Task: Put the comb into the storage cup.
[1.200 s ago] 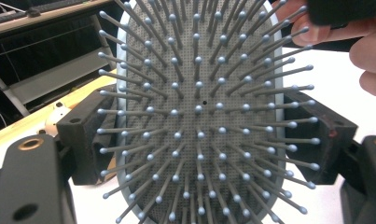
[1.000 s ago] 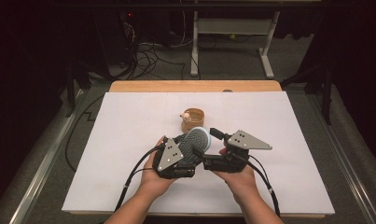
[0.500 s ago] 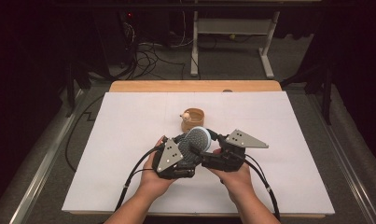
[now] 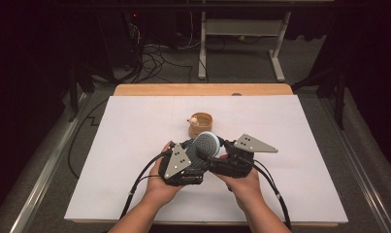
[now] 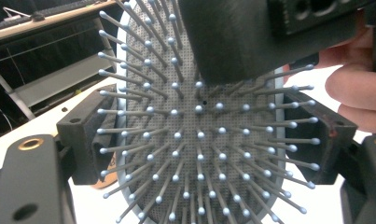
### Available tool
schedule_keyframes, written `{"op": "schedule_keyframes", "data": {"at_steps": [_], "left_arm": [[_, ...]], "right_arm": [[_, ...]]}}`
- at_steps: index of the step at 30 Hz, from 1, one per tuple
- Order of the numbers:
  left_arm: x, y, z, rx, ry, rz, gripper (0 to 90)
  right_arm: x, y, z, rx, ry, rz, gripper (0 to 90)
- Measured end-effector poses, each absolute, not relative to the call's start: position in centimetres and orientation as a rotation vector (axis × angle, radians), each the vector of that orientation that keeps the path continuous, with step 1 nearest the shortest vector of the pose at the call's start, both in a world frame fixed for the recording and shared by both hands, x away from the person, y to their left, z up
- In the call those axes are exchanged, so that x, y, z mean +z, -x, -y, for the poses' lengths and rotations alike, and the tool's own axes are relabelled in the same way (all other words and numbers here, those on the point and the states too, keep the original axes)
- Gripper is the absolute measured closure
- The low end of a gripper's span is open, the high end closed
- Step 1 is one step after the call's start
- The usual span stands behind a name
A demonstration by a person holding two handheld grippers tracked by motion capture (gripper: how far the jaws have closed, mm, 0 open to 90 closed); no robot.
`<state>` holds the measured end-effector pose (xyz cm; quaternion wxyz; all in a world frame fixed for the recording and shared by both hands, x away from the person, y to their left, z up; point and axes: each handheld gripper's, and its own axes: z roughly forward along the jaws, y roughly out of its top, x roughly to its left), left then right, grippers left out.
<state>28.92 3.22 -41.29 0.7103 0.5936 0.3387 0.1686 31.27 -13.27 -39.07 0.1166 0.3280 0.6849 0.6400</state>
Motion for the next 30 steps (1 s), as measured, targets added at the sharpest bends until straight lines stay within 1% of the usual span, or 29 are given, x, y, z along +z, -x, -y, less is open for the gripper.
{"op": "schedule_keyframes", "data": {"at_steps": [7,10,12,21,30], "left_arm": [[-41.23,-28.83,-2.93,0.366,-1.318,-0.747,20.8],[-41.13,-28.75,-2.84,0.368,-1.316,-0.742,20.8],[-41.07,-28.75,-2.83,0.373,-1.318,-0.741,20.8],[-41.13,-28.87,-2.72,0.380,-1.323,-0.743,20.8],[-40.90,-28.86,-2.77,0.385,-1.318,-0.739,20.8]], "right_arm": [[-39.07,-31.23,13.14,1.888,-0.965,-2.014,30.9],[-39.09,-31.25,13.19,1.905,-0.959,-2.027,36.3],[-39.05,-31.25,13.20,1.913,-0.963,-2.023,37.2],[-39.04,-31.42,13.31,1.915,-0.991,-2.028,38.2],[-38.91,-31.49,13.42,1.949,-1.009,-2.010,43.0]]}}
